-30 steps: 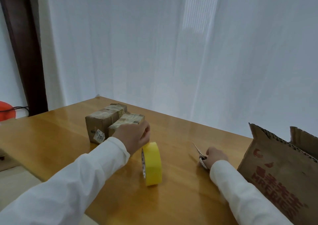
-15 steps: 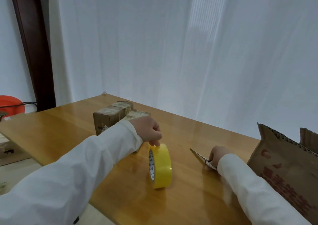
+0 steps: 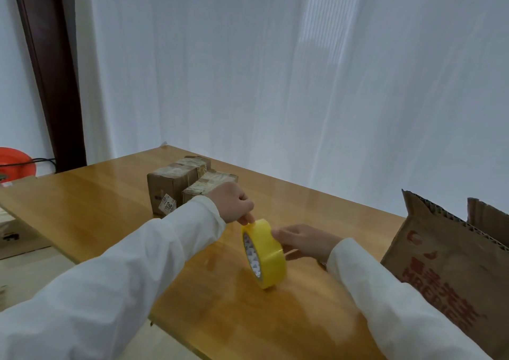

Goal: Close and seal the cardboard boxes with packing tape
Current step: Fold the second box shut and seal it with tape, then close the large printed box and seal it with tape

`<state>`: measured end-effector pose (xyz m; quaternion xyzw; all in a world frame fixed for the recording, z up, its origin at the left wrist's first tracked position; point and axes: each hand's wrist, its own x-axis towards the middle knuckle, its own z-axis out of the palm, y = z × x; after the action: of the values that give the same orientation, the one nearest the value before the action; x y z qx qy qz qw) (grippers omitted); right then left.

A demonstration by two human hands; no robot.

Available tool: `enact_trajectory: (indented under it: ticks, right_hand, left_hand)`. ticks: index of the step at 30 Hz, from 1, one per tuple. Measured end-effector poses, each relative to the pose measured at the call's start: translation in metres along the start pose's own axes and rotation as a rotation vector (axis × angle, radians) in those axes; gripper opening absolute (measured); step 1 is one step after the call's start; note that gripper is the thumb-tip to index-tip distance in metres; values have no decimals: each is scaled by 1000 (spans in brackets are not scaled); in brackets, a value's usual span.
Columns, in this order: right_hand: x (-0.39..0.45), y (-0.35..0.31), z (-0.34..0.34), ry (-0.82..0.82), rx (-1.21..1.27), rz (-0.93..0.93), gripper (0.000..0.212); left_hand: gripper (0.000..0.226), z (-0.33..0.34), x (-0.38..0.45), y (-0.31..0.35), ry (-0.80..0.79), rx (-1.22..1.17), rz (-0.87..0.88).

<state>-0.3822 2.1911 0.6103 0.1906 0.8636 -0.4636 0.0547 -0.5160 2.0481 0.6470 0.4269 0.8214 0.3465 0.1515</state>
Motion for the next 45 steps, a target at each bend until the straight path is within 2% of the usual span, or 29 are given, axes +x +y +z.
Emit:
enact_trajectory:
  ticks: [2, 5, 7, 11, 14, 16, 19, 20, 22, 23, 25, 26, 29, 32, 34, 36, 39, 45]
  right_hand:
    - [1, -3, 8, -30, -10, -6, 32]
    - [-3, -1, 2, -61, 136, -50, 33]
    - [-7, 2, -6, -74, 270, -57, 33]
    - [-10, 4, -19, -117, 330, -49, 39]
    - [-10, 9, -20, -110, 384, -14, 34]
    - [-10, 12, -19, -58, 471, 0, 32]
    - [-6, 14, -31, 146, 666, -2, 26]
    - [-3, 15, -39, 261, 562, 3, 27]
    - [6, 19, -50, 481, 62, 70, 26]
    - [12, 23, -52, 543, -208, 115, 25]
    - [22, 34, -50, 580, -614, 251, 28]
    - [25, 41, -48, 584, -726, 319, 34]
    - [31, 63, -43, 597, -811, 396, 37]
    - [36, 80, -35, 619, -884, 370, 41]
    - [37, 83, -31, 624, -899, 365, 47]
    - [34, 76, -32, 603, -884, 353, 54]
    - [15, 49, -45, 655, -793, 240, 54]
    - [-63, -36, -90, 887, -723, 41, 44]
  left_hand:
    - [32, 6, 1, -7, -25, -108, -49]
    - [25, 12, 0, -23, -100, -424, -113]
    - [22, 20, -4, -34, -167, -538, -83]
    - [21, 47, -9, -45, -166, -532, -25]
    - [23, 55, -8, -47, -181, -510, -50]
    - [18, 55, -9, -53, -186, -400, -91]
    - [11, 55, -12, -68, -122, -296, -152]
    - [9, 53, -12, -71, -69, -318, -153]
    - [2, 46, -13, -71, 103, -305, -114]
    - [5, 42, -11, -69, 222, -251, -85]
    - [17, 35, -9, -64, 469, -121, -25]
    - [23, 31, -7, -63, 570, -43, 1]
    - [47, 22, 1, -69, 695, 183, 13]
    - [67, 17, 17, -81, 594, 408, -74]
    - [70, 20, 29, -94, 495, 531, -121]
    - [61, 24, 38, -107, 463, 542, -129]
    - [55, 27, 52, -121, 528, 567, -114]
    - [77, 44, 69, -123, 627, 580, -215]
